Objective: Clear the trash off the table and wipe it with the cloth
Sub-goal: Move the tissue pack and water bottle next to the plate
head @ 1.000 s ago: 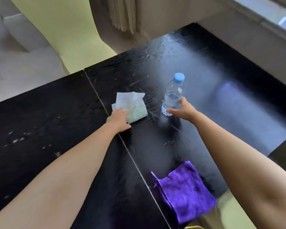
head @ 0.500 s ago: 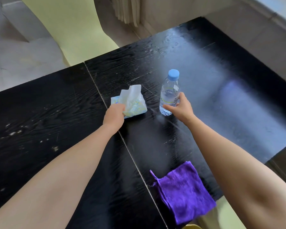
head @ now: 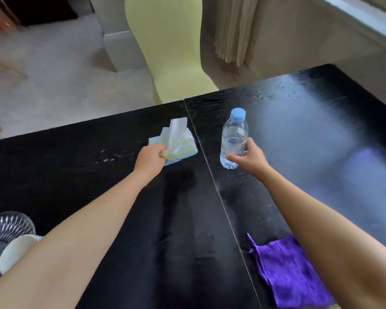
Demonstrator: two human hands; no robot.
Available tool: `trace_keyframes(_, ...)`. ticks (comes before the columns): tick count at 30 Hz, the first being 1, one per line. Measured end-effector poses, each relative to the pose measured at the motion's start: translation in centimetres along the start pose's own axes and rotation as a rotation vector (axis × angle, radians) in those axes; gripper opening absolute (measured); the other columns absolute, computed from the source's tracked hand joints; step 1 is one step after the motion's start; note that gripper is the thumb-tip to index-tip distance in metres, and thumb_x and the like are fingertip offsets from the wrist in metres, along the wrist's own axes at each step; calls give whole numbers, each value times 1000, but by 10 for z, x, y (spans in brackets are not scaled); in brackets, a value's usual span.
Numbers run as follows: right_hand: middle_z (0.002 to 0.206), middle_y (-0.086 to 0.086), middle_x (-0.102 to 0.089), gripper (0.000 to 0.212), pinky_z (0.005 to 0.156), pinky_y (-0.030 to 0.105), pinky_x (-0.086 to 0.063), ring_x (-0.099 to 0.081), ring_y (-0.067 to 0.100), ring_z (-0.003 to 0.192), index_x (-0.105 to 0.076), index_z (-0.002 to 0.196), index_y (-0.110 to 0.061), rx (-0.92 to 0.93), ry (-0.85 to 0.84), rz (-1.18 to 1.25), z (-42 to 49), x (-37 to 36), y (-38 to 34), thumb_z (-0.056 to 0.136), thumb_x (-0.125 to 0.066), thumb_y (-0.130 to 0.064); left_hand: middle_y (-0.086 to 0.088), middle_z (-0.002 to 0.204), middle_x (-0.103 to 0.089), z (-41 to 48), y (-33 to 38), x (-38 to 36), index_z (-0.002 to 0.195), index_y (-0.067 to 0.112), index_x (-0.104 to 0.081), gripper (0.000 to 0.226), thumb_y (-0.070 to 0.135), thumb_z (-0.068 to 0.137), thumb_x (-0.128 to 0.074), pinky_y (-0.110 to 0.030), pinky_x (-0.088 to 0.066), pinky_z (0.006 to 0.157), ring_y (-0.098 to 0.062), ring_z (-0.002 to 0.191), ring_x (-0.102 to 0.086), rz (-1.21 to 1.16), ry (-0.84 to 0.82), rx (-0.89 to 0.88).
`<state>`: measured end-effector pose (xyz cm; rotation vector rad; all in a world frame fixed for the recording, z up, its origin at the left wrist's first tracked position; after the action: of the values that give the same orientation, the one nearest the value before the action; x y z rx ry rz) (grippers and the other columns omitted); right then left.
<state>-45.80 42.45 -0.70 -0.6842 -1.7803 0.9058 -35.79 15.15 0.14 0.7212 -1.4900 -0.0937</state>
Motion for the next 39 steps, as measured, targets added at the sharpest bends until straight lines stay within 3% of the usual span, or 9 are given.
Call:
trace_keyframes(8, 104, -5, -64, 43, 77, 26, -47, -64, 14, 90, -50, 103, -25, 103, -213, 20, -32, -119, -76, 70, -77, -22, -14, 116, -66, -65, -112, 102, 93, 1, -67, 12, 6, 82, -64, -35, -48, 82, -30, 104, -60, -16, 140, 175)
trace_keyframes(11, 106, -5, -63, 47, 78, 26, -46, -63, 14, 93, -51, 110, -21, 123, -292, 12, -47, -164, -97, 71, -77, -22, -11, 116, -66, -91, -148, 132, 79, 5, -63, 3, 6, 82, -65, -33, -48, 81, -29, 102, -61, -23, 189, 237)
trace_keyframes(14, 108, -4, -64, 49, 78, 25, -46, -64, 15, 94, -51, 113, -21, 156, -379, 6, -70, -220, -123, 71, -76, -20, -9, 118, -67, -125, -193, 170, 79, 3, -62, 5, 5, 81, -66, -29, -44, 81, -29, 106, -60, -7, 243, 309)
trace_keyframes(19, 105, -6, -62, 47, 84, 31, -52, -64, 14, 94, -50, 111, -24, 199, -473, 10, -99, -301, -154, 72, -76, -19, -8, 118, -68, -176, -258, 215, 70, 11, -53, 18, 5, 78, -69, -26, -40, 75, -28, 106, -61, 5, 318, 404)
trace_keyframes(23, 108, -7, -60, 55, 83, 27, -48, -61, 14, 96, -49, 120, -20, 209, -521, 13, -116, -358, -171, 73, -77, -20, -9, 116, -69, -216, -301, 229, 65, 13, -51, 24, 2, 77, -69, -33, -46, 84, -26, 111, -61, -14, 359, 472)
trace_keyframes(30, 118, 3, -64, 55, 91, 39, -52, -62, 22, 105, -51, 121, -17, 201, -583, -61, -128, -429, -178, 72, -76, -19, -12, 113, -70, -278, -357, 229, 59, 20, -43, 38, -2, 76, -69, -40, -51, 87, -27, 112, -62, -53, 385, 556)
trace_keyframes(34, 122, 5, -63, 62, 92, 35, -51, -61, 22, 108, -49, 124, -15, 230, -576, -127, -131, -452, -183, 70, -79, -22, -11, 118, -68, -305, -375, 228, 66, 10, -47, 26, -1, 77, -68, -36, -49, 86, -27, 110, -62, -35, 395, 603)
trace_keyframes(39, 130, 5, -58, 69, 91, 31, -47, -58, 23, 114, -43, 130, -14, 177, -543, -92, -138, -464, -187, 72, -79, -24, -8, 121, -67, -322, -381, 227, 70, 5, -52, 19, 3, 79, -69, -34, -42, 96, -26, 119, -57, -59, 396, 596)
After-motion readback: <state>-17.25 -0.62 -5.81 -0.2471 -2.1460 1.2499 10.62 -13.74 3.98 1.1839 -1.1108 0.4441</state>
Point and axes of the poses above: each hand's wrist, its own z-axis towards the middle knuckle, its own x-axis out of the back of the hand, y = z × x, the point moved 3 cm from there along z, towards the middle knuckle
